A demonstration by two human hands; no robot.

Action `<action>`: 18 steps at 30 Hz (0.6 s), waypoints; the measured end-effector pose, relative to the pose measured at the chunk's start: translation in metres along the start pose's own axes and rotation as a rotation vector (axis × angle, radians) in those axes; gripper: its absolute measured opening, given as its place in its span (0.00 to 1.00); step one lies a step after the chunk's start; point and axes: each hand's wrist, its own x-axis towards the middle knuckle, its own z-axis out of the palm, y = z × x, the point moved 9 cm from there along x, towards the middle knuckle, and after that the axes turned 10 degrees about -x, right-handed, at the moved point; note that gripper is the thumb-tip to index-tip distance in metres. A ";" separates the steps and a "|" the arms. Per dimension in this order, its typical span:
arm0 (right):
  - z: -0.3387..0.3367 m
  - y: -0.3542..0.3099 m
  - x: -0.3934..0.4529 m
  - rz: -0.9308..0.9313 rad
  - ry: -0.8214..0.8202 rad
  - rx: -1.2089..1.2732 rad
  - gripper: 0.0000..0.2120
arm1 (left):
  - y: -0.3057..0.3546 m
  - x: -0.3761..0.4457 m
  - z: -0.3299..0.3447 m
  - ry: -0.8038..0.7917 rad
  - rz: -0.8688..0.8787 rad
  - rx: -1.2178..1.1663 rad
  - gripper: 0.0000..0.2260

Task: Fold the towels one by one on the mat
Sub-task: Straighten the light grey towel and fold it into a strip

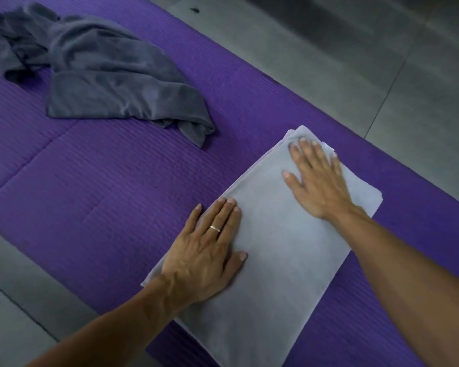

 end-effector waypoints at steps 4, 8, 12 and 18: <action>-0.011 0.041 0.011 0.242 -0.003 0.040 0.33 | 0.007 0.004 -0.010 0.053 0.006 0.045 0.30; -0.034 -0.035 -0.035 -0.130 0.265 0.093 0.26 | 0.044 0.015 -0.010 0.133 0.122 -0.046 0.26; 0.007 -0.022 -0.072 -0.246 0.094 0.042 0.30 | 0.054 0.020 0.009 0.030 0.058 0.062 0.34; 0.010 0.081 -0.049 0.162 0.010 0.006 0.29 | 0.061 0.021 0.013 0.026 0.036 0.104 0.32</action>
